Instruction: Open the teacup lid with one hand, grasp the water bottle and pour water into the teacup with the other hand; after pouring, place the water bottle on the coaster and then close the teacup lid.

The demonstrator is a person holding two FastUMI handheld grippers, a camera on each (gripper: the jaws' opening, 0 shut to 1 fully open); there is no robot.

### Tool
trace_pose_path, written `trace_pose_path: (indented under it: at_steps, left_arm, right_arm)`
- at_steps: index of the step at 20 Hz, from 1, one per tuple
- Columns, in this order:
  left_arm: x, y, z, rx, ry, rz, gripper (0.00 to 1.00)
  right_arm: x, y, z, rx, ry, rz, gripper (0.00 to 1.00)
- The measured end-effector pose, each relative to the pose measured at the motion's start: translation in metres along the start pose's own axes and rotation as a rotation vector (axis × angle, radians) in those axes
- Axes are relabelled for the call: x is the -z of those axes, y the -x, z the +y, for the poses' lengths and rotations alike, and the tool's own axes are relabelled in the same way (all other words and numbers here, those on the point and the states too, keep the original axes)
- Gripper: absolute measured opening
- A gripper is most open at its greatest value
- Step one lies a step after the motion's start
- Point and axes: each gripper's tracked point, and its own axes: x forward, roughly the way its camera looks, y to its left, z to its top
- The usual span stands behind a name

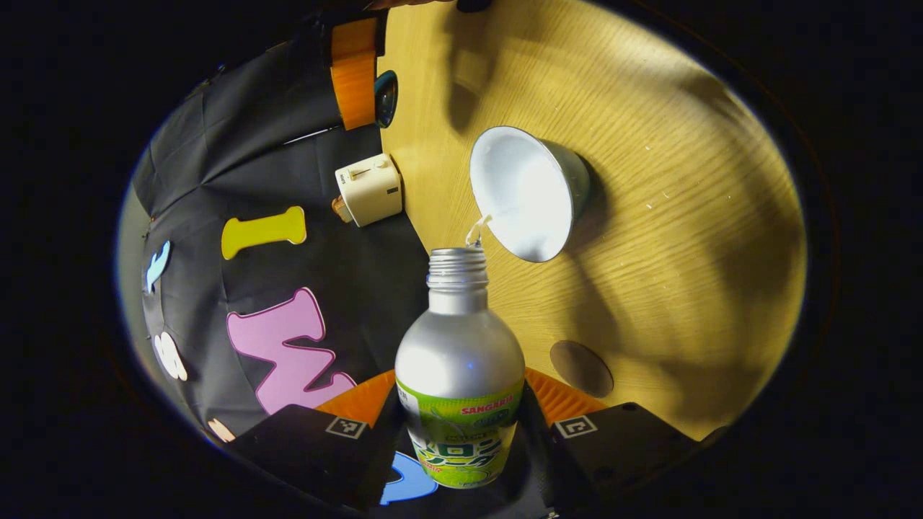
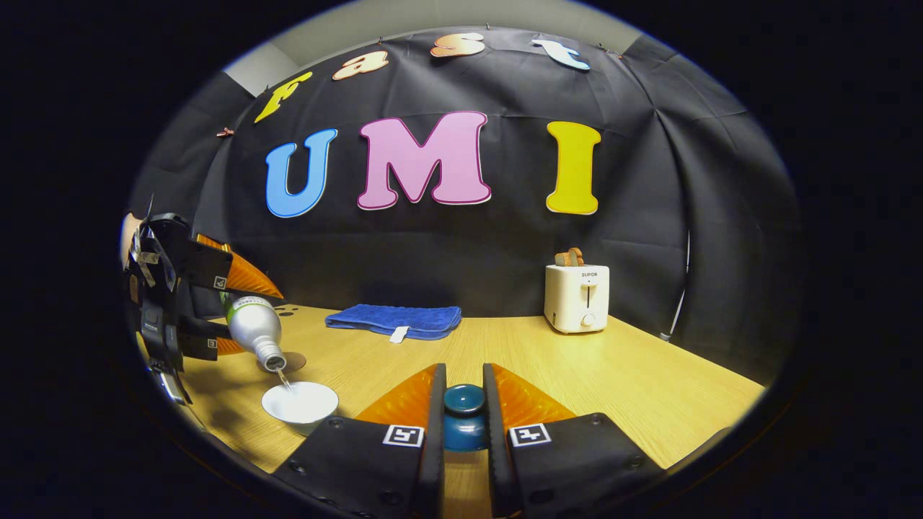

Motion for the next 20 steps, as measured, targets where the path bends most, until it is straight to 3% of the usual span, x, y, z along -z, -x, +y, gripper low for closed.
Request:
trace_pose_path:
  at_steps: [20]
  left_arm:
    - [0.000, 0.003, 0.028, 0.011, -0.233, 0.018, 0.80]
  right_arm:
    - [0.000, 0.001, 0.001, -0.013, -0.001, 0.000, 0.28]
